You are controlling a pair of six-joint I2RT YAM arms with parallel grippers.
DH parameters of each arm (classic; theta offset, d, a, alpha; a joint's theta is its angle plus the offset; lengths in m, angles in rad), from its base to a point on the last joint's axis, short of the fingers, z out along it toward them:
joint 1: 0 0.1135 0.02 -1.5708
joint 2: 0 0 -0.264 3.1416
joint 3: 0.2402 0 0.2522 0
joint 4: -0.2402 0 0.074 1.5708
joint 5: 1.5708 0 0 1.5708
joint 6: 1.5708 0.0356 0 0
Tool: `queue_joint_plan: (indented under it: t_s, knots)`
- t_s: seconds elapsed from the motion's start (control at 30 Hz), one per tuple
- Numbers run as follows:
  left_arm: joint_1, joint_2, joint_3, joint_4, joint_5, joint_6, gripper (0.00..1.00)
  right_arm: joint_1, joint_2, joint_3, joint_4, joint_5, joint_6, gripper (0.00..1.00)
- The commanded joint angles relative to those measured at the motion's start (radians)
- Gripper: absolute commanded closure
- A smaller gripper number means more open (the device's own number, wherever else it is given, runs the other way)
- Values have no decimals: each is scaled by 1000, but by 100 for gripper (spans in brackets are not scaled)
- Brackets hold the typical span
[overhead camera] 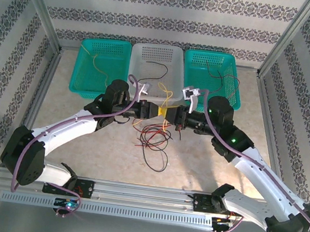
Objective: Untangle the cables
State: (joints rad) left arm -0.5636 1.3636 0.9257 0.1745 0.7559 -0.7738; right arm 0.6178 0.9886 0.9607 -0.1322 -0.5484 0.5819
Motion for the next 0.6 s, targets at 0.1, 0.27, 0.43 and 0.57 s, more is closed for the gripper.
queue_joint_plan:
  t_s: [0.1, 0.27, 0.43, 0.57]
  knots:
    - [-6, -94, -24, -62, -196, 104, 100, -81, -55, -57, 205, -99, 179, 100]
    - [-4, -224, -80, -171, -618, 214, 100, -163, -89, -86, 372, -166, 357, 100]
    - [-3, -320, -166, -222, -987, 227, 100, -209, -110, -55, 418, -201, 430, 100]
    - [-3, -363, -177, -232, -1076, 253, 100, -217, -96, -44, 454, -236, 482, 100]
